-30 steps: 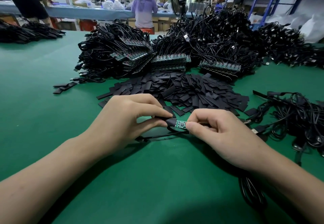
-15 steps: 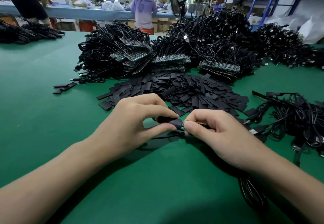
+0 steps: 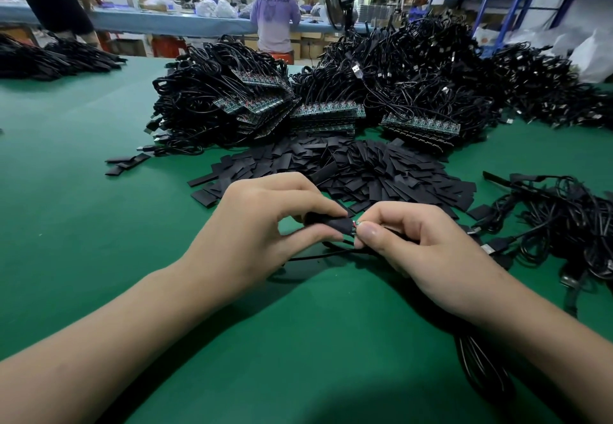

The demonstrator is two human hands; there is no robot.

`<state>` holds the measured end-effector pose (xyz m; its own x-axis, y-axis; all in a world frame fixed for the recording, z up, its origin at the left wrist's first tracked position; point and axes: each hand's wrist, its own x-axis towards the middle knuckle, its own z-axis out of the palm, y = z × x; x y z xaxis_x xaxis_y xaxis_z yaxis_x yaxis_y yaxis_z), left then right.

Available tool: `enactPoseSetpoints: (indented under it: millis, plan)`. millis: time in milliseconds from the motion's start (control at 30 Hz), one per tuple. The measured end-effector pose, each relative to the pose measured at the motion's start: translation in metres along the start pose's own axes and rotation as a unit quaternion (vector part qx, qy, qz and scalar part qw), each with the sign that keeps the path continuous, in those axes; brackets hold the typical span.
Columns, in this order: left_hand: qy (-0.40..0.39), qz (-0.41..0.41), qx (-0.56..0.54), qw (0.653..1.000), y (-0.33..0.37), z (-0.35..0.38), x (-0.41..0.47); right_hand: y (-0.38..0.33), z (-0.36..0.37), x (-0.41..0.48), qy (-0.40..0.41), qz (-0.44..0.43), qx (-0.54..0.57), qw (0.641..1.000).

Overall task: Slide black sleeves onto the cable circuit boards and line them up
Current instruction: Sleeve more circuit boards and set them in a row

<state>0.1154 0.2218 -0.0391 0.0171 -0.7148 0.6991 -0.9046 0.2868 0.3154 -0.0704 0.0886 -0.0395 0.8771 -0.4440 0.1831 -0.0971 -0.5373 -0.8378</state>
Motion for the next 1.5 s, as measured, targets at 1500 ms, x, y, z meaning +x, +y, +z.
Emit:
enactPoseSetpoints:
  millis: [1500]
  plan:
    - [0.026,-0.147,-0.125,0.981,0.008,0.010,0.000,-0.009,0.006,-0.006,0.194,-0.092,-0.100,0.971]
